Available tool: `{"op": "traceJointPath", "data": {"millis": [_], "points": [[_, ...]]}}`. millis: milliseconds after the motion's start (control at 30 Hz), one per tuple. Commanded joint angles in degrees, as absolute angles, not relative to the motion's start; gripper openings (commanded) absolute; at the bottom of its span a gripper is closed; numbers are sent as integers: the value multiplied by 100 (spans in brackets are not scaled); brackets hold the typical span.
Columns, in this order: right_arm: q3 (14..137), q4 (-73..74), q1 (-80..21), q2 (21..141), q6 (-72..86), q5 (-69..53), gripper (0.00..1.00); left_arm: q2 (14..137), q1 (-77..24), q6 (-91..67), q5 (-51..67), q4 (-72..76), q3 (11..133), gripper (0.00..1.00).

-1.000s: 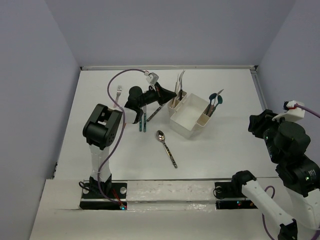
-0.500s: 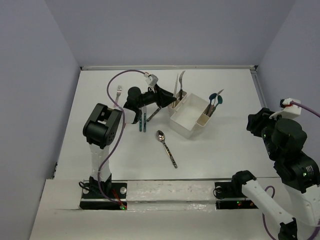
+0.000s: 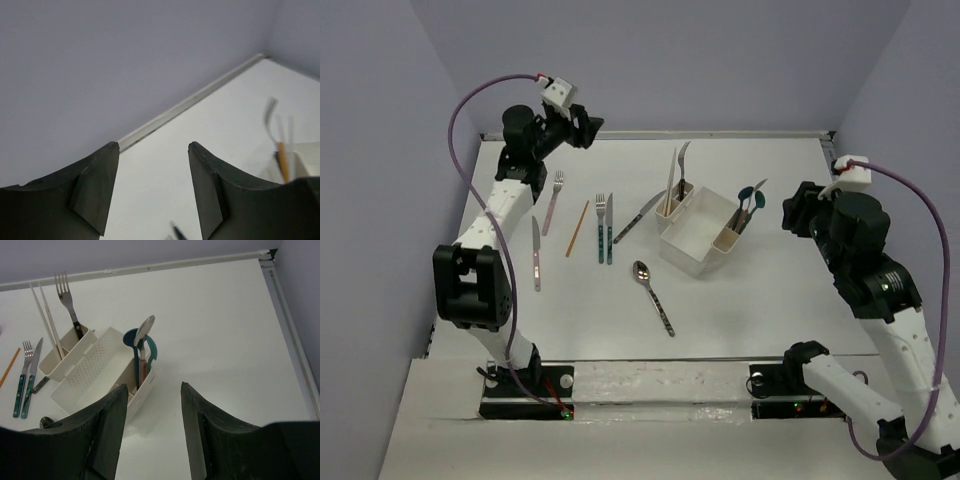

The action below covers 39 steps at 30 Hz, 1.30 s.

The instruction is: Sort the eating utensils into containers

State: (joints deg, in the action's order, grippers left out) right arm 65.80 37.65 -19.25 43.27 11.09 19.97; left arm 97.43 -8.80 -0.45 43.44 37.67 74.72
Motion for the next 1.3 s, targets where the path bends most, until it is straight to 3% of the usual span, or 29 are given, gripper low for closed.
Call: {"op": "traceJointPath", "data": {"millis": [0,167,300,1033,1133,1167,1233,1267], "points": [[6496,2761,-1978,4867,1045,1259,53,9097,-879,2328,927,-129,8077,68],[6303,2549,-1978,5054,914,914,53,9350,-896,2734,895,-2367,8094,73],[6091,2558,-1978,4931,853,976,54,10141,-870,2488,984,-3269,8341,68],[5528,2962,-1978,4087,1186,1301,55,11575,-1134,2312,1108,-2768,8094,68],[5555,3041,-1978,4026,1178,1353,55,11742,-1134,2215,1151,-2830,8130,56],[5563,3067,-1978,3991,1169,1380,55,11777,-1134,2197,1143,-2856,8130,43],[5607,3120,-1978,3964,1169,1415,55,11847,-1125,2162,1143,-2891,8139,28],[5616,3138,-1978,3946,1160,1450,55,11865,-1125,2127,1169,-2900,8139,14]]}}
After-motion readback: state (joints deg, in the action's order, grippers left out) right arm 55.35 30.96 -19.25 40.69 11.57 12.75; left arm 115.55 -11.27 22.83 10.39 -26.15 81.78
